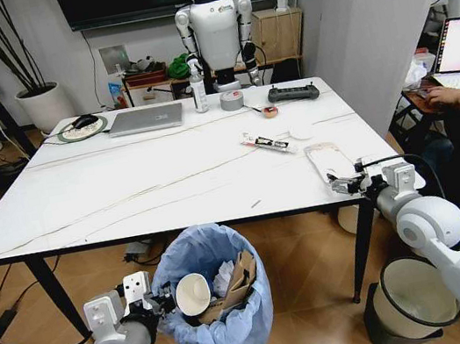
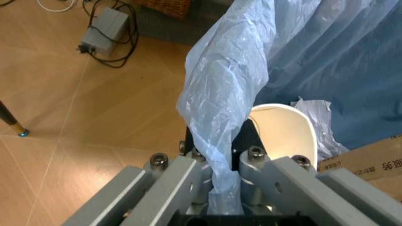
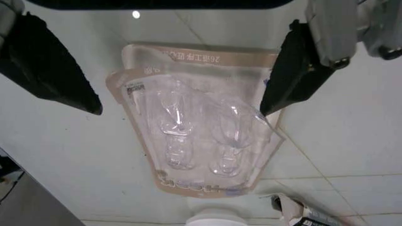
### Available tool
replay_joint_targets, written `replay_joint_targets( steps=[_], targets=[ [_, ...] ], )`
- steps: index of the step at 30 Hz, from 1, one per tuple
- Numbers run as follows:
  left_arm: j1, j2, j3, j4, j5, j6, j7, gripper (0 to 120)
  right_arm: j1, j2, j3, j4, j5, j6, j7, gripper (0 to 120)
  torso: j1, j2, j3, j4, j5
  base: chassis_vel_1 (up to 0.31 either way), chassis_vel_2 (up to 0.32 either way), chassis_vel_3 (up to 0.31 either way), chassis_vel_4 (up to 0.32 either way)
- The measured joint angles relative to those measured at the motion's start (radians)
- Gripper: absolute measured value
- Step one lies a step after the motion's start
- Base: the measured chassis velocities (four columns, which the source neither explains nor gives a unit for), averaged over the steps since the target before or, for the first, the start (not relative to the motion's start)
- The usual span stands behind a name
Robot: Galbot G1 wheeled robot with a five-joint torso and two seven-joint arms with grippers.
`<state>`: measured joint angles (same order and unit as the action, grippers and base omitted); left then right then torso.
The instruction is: Pick up the trash bin and place the trash from the table into it.
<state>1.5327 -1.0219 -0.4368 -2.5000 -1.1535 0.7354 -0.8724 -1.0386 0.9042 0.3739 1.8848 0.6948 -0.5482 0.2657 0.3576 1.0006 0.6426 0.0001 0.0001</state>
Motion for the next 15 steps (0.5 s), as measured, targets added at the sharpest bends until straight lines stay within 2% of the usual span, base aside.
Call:
replay_joint_targets(
  steps=[2, 4, 7, 9, 15],
  targets=[
    [-0.003, 0.0, 0.0, 0.0, -0.002, 0.0, 0.0, 0, 0.004, 0.0, -0.003, -0.005, -0.005, 0.004, -0.002, 81, 0.0, 0.0, 0.0, 0.0, -0.0001, 0.0, 0.0, 0.0, 0.0],
    [-0.003, 0.0, 0.0, 0.0, -0.002, 0.0, 0.0, 0, 0.005, 0.0, -0.003, -0.006, -0.006, 0.005, -0.002, 79, 0.0, 0.0, 0.0, 0.0, 0.0, 0.0, 0.0, 0.0, 0.0],
    [-0.005, 0.0, 0.0, 0.0, -0.004, 0.0, 0.0, 0, 0.008, 0.001, -0.006, -0.011, -0.009, 0.008, -0.005, 63, 0.0, 0.0, 0.0, 0.0, -0.0001, 0.0, 0.0, 0.0, 0.0],
    [-0.006, 0.0, 0.001, 0.0, -0.004, 0.0, 0.0, 0, 0.008, 0.001, -0.006, -0.013, -0.01, 0.009, -0.006, 59, 0.0, 0.0, 0.0, 0.0, -0.0001, 0.0, 0.0, 0.0, 0.0],
    [-0.008, 0.001, 0.001, 0.0, -0.005, 0.0, 0.001, 0, 0.008, 0.003, -0.009, -0.022, -0.025, 0.023, -0.01, 32, 0.0, 0.0, 0.0, 0.0, -0.0001, 0.0, 0.0, 0.0, 0.0]
  ],
)
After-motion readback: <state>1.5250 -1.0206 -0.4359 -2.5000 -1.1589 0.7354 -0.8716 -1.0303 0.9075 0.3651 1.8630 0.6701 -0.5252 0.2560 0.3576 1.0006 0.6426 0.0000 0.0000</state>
